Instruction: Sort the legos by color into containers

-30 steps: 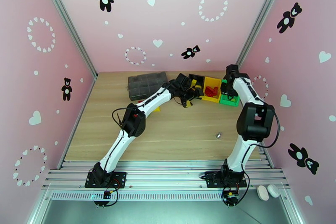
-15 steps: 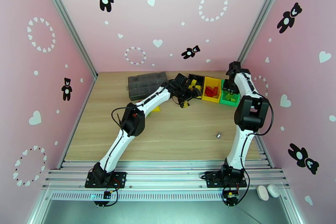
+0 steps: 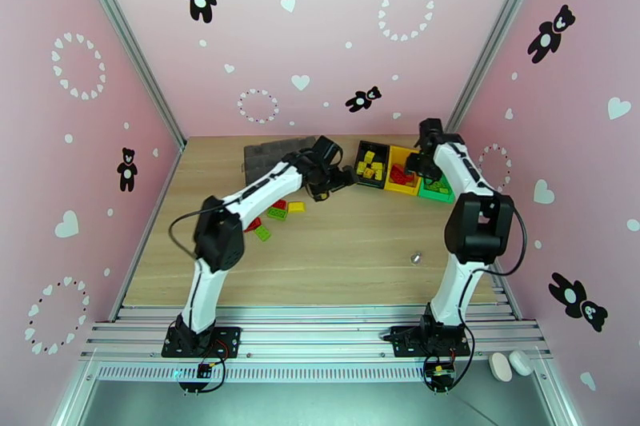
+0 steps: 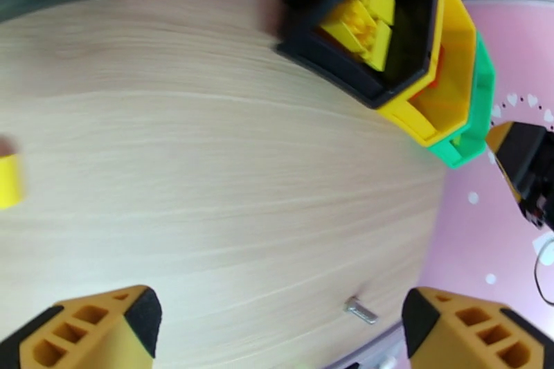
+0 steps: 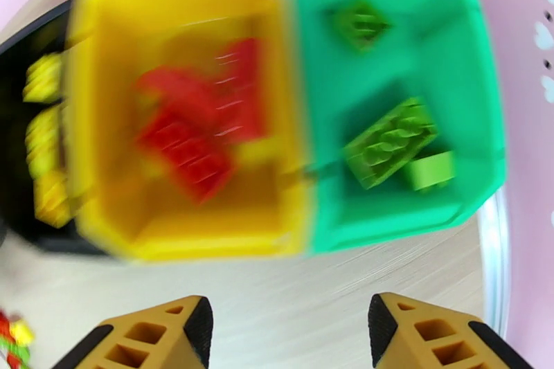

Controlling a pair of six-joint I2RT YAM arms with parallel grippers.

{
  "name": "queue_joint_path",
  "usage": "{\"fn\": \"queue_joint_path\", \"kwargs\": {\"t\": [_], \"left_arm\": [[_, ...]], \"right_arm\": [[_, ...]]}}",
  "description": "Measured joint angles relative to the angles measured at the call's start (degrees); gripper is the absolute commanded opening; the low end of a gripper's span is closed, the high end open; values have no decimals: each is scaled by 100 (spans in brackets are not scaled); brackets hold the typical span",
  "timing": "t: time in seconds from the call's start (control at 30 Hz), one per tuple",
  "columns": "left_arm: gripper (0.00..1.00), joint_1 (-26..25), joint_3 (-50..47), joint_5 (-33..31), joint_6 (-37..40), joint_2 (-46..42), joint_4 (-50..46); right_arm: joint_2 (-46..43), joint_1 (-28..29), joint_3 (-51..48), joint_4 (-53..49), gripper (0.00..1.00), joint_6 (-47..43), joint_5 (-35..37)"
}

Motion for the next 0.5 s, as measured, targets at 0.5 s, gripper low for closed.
{"fn": "queue_joint_path", "kwargs": {"t": [0.5], "left_arm": [[98,1154,-4186,-990,-699,-3012,317]], "right_arm": [[-109,3370,-409,417,65,-4,-1115]]}}
